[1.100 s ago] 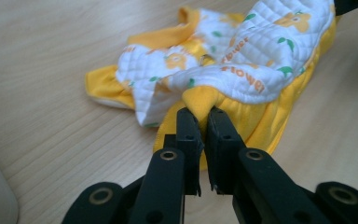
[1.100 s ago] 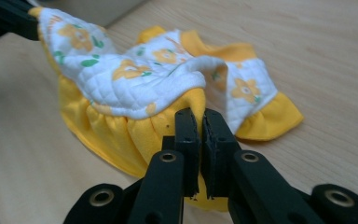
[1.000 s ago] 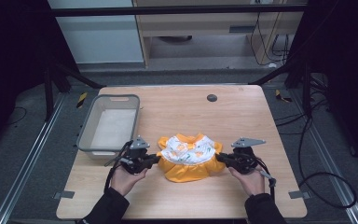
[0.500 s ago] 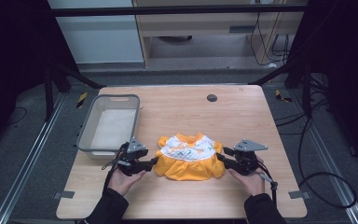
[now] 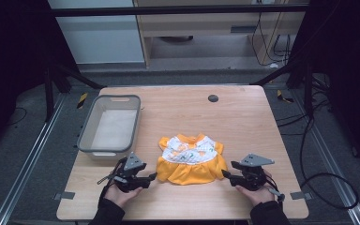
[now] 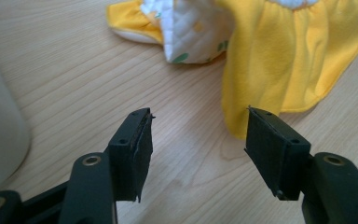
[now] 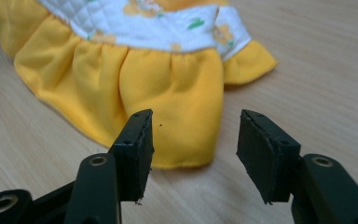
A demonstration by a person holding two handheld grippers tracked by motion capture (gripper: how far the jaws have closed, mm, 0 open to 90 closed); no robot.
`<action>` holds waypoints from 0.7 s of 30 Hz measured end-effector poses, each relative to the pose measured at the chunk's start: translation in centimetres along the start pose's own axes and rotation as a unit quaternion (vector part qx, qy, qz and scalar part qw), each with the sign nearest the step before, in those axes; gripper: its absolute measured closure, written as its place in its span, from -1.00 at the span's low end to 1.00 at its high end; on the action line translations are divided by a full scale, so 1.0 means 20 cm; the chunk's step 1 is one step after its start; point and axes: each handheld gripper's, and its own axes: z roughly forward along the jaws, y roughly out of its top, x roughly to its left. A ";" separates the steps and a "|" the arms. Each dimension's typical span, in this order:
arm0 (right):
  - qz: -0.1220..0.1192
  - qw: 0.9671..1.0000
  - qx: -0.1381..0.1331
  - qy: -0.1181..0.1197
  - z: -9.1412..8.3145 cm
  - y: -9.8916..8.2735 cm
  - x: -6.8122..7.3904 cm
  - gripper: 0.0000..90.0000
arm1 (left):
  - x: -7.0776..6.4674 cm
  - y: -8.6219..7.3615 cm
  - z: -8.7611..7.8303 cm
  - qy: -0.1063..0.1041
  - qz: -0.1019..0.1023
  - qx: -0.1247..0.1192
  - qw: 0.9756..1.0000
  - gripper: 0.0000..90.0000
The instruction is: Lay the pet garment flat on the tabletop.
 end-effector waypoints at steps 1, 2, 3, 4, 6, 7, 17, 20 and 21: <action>0.001 1.000 0.009 0.003 0.02 -0.01 0.01 0.01 | -0.01 0.00 0.01 -0.001 0.002 0.000 1.000 0.00; 0.001 1.000 0.009 0.003 0.02 -0.01 0.01 0.01 | -0.02 0.01 0.01 -0.004 0.004 0.000 1.000 0.00; 0.001 1.000 0.020 0.007 0.05 -0.01 0.01 0.04 | -0.03 0.01 0.03 -0.009 0.005 0.007 1.000 0.13; 0.001 1.000 0.020 0.007 0.05 -0.01 0.01 0.04 | -0.03 0.01 0.03 -0.009 0.005 0.007 1.000 0.21; -0.004 1.000 0.028 0.009 0.08 -0.01 0.02 0.11 | -0.03 0.01 0.05 -0.013 -0.002 0.018 1.000 0.30; -0.007 0.999 0.031 0.007 0.09 -0.01 0.02 0.15 | -0.02 0.01 0.06 -0.016 -0.006 0.022 1.000 0.39; -0.012 0.999 0.051 0.001 0.09 0.02 0.06 1.00 | -0.04 0.03 0.05 -0.031 -0.008 0.034 0.999 0.93; -0.017 0.999 0.037 0.004 0.07 0.04 0.07 1.00 | -0.04 0.04 0.05 -0.033 -0.008 0.033 0.999 0.93; -0.022 0.999 0.027 0.001 0.06 0.05 0.07 1.00 | -0.04 0.03 0.05 -0.032 -0.007 0.034 0.999 0.93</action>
